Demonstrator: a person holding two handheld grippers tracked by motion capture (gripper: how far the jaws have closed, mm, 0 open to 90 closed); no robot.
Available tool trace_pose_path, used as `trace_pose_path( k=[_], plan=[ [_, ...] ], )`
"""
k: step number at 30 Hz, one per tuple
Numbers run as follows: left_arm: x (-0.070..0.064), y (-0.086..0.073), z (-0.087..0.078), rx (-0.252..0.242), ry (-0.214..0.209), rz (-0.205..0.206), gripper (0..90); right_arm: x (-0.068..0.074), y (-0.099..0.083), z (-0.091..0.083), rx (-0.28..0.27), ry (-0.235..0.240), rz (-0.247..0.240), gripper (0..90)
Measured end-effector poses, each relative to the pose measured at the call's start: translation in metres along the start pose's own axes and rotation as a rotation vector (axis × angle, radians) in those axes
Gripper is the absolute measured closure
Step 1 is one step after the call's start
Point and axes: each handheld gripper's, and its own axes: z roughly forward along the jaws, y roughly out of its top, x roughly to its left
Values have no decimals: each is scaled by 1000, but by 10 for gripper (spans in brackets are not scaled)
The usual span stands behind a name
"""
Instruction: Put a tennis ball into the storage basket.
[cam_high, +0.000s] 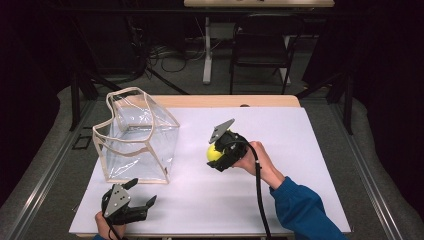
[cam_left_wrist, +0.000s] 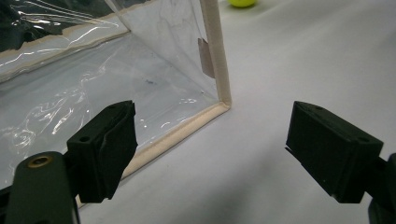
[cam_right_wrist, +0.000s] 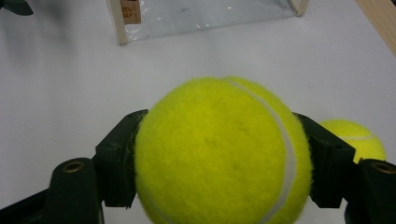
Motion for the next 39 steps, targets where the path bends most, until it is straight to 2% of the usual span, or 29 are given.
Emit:
trace_pose_path(
  k=[39],
  plan=[
    [0,0,-1,-3,-1,2,161,-14,39,9,-54,-3,0,266]
  ],
)
